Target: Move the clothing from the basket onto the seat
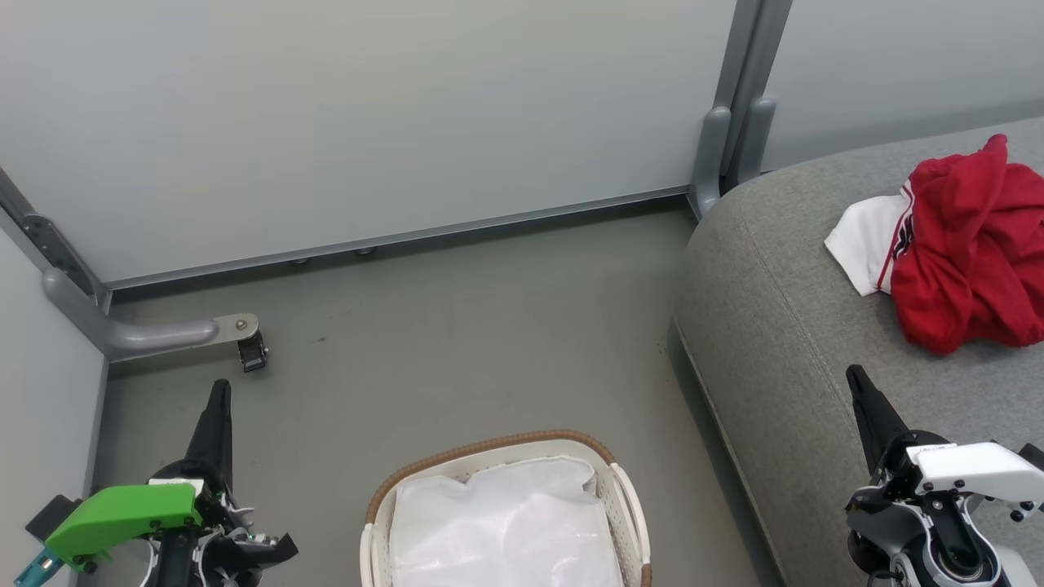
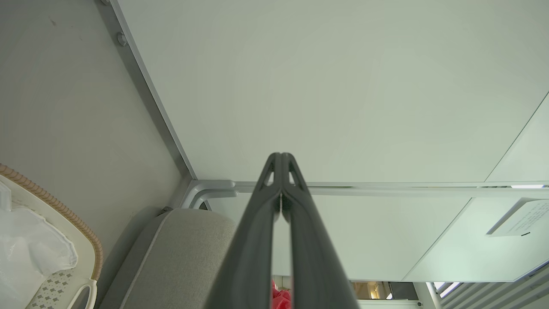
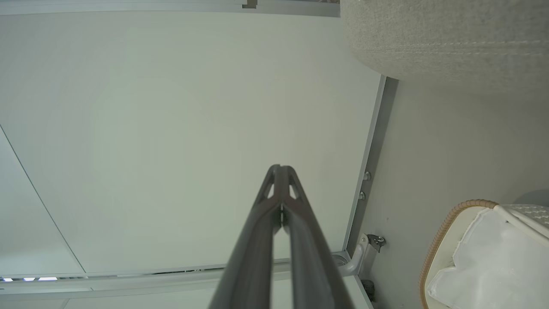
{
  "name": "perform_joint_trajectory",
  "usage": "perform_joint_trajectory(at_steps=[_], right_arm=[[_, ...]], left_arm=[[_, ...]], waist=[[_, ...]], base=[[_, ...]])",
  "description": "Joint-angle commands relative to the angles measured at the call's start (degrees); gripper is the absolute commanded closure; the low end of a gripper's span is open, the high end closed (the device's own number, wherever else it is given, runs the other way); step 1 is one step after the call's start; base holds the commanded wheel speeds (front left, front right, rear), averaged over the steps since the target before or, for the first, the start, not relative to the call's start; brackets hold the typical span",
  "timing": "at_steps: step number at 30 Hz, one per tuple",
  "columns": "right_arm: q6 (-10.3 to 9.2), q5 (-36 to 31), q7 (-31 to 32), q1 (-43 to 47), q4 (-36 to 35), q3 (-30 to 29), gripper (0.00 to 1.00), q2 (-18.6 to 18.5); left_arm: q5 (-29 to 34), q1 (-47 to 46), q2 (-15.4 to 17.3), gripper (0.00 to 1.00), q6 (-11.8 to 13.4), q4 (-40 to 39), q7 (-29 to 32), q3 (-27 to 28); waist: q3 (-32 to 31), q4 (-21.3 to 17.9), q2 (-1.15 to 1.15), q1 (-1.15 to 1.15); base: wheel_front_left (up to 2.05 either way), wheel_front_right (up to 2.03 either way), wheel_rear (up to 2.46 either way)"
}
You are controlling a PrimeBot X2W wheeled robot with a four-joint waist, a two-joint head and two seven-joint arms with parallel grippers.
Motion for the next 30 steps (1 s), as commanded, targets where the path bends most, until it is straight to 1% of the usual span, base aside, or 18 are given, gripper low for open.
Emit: perform_joint_trajectory(at_steps=[1,30], right_arm=[[0.00,0.2,0.2,0.6,-0.2,-0.1,1.00,-0.3],[0.00,0.2,0.2,0.6,-0.2,-0.1,1.00,-0.3]], left_arm=[[-0.2,-0.7,0.4,1.00,-0.3,-0.1,0.2,0.1],[-0.2,-0.7,0.4,1.00,-0.3,-0.1,0.2,0.1]], waist=[[0.0,0.0,0.00,0.00],[0.0,0.0,0.00,0.00]], base=[[0.00,0.00,0.00],[0.00,0.00,0.00]])
